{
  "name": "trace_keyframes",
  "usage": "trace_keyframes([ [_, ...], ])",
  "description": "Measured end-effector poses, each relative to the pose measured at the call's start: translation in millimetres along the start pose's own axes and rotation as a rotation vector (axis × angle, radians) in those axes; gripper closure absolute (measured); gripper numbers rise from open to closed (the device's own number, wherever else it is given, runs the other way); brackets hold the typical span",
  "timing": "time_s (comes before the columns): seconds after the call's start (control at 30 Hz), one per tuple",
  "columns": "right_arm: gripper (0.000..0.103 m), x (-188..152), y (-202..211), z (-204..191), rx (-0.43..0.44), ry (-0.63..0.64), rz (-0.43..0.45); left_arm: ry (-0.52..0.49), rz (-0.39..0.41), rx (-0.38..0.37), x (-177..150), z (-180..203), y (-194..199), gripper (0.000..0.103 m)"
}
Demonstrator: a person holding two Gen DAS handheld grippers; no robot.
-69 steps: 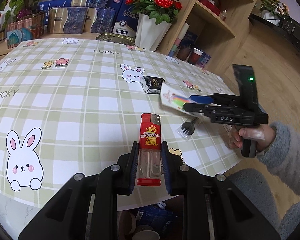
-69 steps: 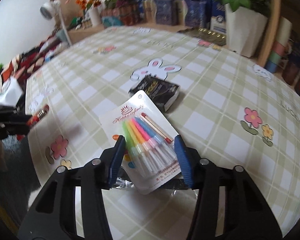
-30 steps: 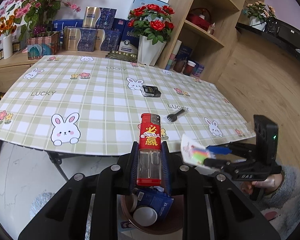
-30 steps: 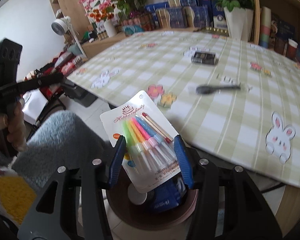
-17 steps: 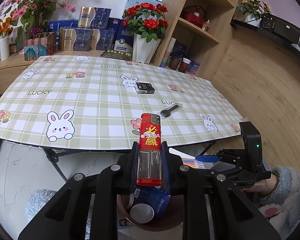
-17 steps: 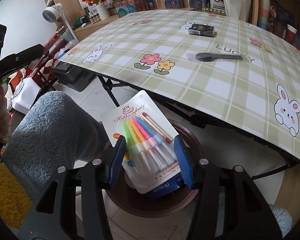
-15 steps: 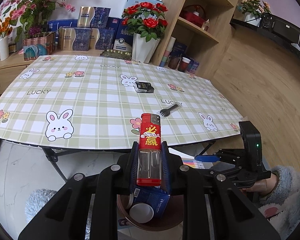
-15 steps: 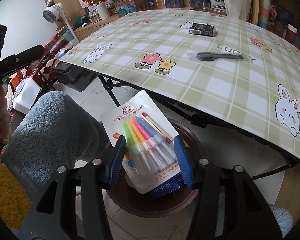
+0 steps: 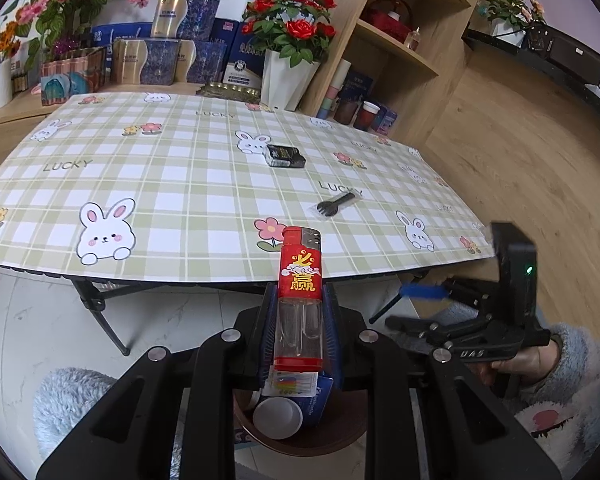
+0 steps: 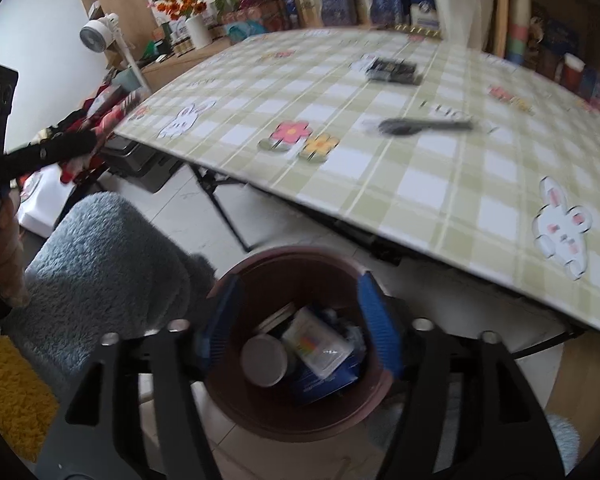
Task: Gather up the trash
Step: 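Open the right tool over the bin to drop the pen pack, then open the left tool over the bin to drop the red lighter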
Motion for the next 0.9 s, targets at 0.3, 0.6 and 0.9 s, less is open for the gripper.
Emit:
trace_keyframes([
  [0.3,0.010,15.1,40.9,38.6,-0.169,-0.013,0.160,-0.174,-0.084,-0.023,-1.2,19.9,-36.9,0.081],
  [0.6,0.007,-0.7,42.9,60.9,-0.206,-0.092,0.157,-0.356,-0.201,-0.041,-24.8,38.5,-83.6,0.081],
  [0.9,0.007,-3.7,24.4,49.0,-0.211,-0.043,0.102,-0.253,-0.273,-0.048,-37.3,25.3,-113.5,0.081],
])
Point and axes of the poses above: each gripper's, at about its wrist camera, not at the fingertips, and y roughly against the way its jaws point, z to its right, x to its top, the point moved 6 cm from there along -y, roughly the way its jaws point, and after that the axes turned 6 degrees about -z, right-handed, at the moved point
